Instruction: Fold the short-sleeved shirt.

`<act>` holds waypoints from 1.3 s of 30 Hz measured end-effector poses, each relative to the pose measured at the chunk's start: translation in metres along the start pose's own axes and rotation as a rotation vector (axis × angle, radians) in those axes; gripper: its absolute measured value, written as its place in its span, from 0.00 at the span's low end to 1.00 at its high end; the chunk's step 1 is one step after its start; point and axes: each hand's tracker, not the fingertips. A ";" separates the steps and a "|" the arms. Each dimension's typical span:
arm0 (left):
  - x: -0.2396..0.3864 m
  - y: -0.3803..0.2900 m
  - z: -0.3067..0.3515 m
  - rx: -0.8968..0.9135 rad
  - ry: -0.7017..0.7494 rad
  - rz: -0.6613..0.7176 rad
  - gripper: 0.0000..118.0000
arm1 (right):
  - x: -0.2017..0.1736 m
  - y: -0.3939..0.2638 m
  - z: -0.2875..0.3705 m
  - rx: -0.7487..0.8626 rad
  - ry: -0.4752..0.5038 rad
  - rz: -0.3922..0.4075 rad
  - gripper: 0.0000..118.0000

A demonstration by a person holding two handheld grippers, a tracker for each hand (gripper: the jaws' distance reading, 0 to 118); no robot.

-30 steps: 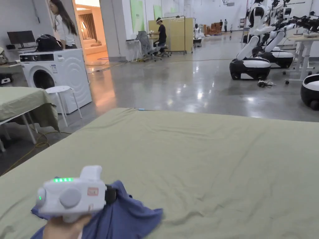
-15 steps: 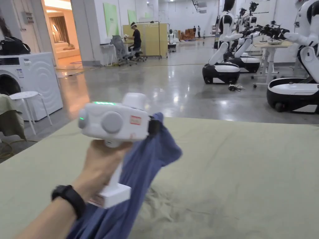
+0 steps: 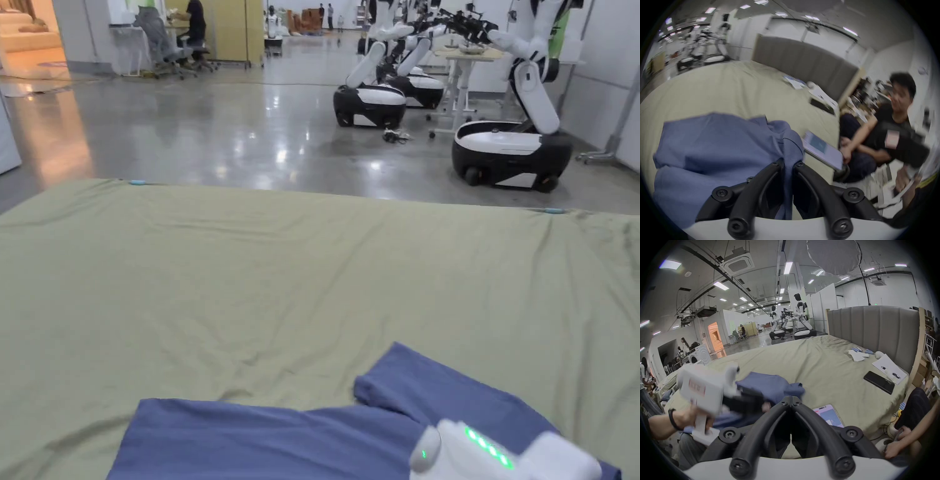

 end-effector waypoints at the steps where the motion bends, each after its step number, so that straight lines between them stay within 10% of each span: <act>1: 0.008 -0.009 -0.004 -0.027 -0.030 -0.014 0.08 | -0.001 -0.001 0.001 -0.003 -0.002 -0.001 0.00; 8: 0.009 -0.025 0.034 0.128 0.033 0.020 0.56 | -0.016 0.004 0.007 0.005 0.028 0.012 0.00; 14: 0.030 -0.026 0.197 0.450 0.431 -0.204 0.56 | 0.013 -0.003 0.000 0.037 0.098 0.097 0.00; 19: 0.038 -0.068 0.307 0.574 0.786 -0.030 0.56 | 0.003 0.013 -0.008 0.085 0.168 0.106 0.00; 24: 0.051 -0.114 0.376 0.702 0.918 0.009 0.47 | -0.012 0.019 -0.010 0.114 0.201 0.131 0.00; 27: 0.064 -0.138 0.388 0.728 1.024 0.036 0.08 | -0.021 0.018 -0.010 0.124 0.209 0.148 0.00; 39: 0.082 -0.167 0.394 0.762 1.122 0.087 0.03 | -0.046 0.010 -0.009 0.137 0.243 0.177 0.00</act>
